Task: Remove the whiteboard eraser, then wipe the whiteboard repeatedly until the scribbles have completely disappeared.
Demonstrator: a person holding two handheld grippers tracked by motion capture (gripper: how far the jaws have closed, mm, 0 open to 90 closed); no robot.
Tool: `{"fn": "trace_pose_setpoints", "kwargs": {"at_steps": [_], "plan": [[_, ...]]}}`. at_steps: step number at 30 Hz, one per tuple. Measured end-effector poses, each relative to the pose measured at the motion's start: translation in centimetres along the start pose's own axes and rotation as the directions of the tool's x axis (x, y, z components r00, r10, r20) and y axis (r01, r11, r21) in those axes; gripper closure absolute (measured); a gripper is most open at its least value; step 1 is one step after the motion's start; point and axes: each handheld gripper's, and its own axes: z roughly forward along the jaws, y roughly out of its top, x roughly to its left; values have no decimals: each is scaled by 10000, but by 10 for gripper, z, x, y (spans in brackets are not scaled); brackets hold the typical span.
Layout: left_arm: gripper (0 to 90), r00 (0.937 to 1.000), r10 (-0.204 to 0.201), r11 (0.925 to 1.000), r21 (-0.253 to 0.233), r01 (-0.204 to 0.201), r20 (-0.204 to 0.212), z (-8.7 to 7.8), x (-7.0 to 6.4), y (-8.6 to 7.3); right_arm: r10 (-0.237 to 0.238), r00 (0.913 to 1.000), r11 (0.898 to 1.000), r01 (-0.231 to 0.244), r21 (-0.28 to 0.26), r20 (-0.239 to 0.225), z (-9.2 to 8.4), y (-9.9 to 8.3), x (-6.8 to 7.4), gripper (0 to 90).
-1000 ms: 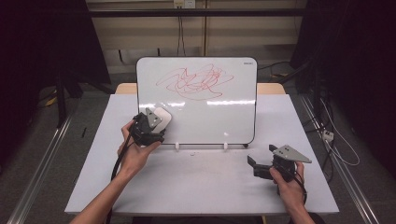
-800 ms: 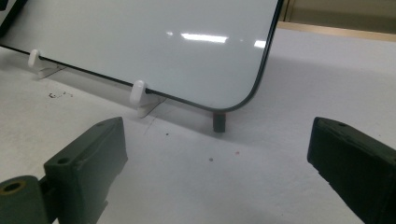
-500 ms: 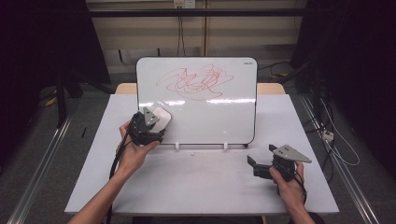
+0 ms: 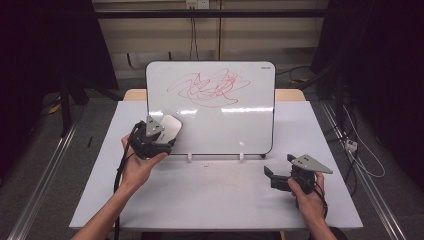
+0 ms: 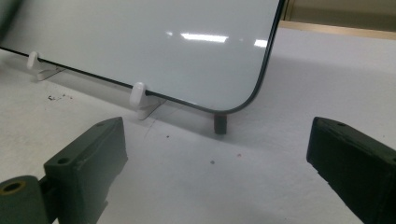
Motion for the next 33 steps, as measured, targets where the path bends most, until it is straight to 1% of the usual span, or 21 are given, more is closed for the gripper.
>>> {"fn": "trace_pose_setpoints", "kwargs": {"at_steps": [1,2,3,4,5,8,11,14,19,20,23,24,26,28,31,33], "plan": [[312,10000,-15,10000,-79,14,-49,-1,0,0,0,10000,10000,0,0,0,0,0,0,50],[311,9999,-116,9998,-163,116,17,-2,1,1,1,10000,10000,-1,6,-3,-1,0,0,49],[311,9997,-224,9993,-309,223,-29,-3,1,1,1,10000,10000,-1,6,-3,-1,0,0,49],[312,10000,-81,9995,-293,79,-50,-5,1,2,-3,10000,10000,3,1,-4,-1,0,0,49],[312,9999,-30,9993,-379,26,-113,-6,1,2,-3,10000,10000,3,0,-17,-1,0,0,49],[312,9999,-92,9985,-548,85,-127,-10,2,3,-77,10000,10000,77,8,-27,0,0,1,49],[312,9994,-329,9968,-727,318,-134,-15,4,3,-78,10000,10000,78,-20,-49,-1,0,1,48],[312,9983,-554,9934,-1018,533,-187,-19,8,4,-67,9999,10000,67,-7,-85,-2,0,1,48],[312,9964,-806,9893,-1238,768,-264,-25,12,5,-107,9998,9999,106,-28,-159,-1,0,1,48],[312,9958,-882,9874,-1338,844,-224,-26,12,5,-113,9998,9999,112,-63,-169,-1,0,1,47],[312,9953,-953,9846,-1487,917,-174,-28,14,7,-66,9998,10000,66,15,-178,0,0,0,47],[312,9958,-912,9836,-1570,886,-95,-29,16,9,-47,9999,10000,47,-1,-119,1,0,0,47],[311,9955,-931,9833,-1586,893,-165,-30,16,10,-22,9999,10000,22,-7,-104,1,0,0,48],[312,9961,-865,9827,-1654,828,-156,-31,18,13,21,10000,10000,-21,36,-53,2,0,0,50],[311,9959,-890,9825,-1655,856,-135,-31,20,16,52,10000,10000,-52,32,-13,2,0,-1,49],[312,9963,-829,9830,-1662,781,-218,-32,21,18,41,10000,10000,-41,38,-4,2,0,-1,49]]}}
